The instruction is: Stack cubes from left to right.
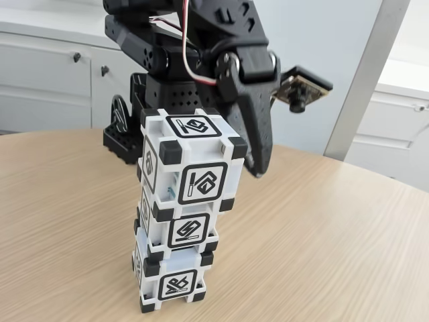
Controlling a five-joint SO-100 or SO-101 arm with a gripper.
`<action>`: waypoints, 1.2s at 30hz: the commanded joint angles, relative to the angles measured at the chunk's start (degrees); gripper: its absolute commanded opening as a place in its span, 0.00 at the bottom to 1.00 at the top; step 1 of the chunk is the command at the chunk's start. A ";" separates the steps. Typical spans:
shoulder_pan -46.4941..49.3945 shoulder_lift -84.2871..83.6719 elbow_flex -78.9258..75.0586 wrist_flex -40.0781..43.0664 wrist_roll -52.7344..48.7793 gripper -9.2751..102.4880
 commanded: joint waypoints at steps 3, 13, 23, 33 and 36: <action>0.35 0.09 1.93 0.00 -0.18 0.08; 0.44 -0.62 2.55 0.00 -1.49 0.08; 0.44 0.26 6.24 0.00 0.53 0.08; 0.44 0.35 6.50 0.00 -0.26 0.08; 0.44 0.35 6.50 0.00 -0.18 0.08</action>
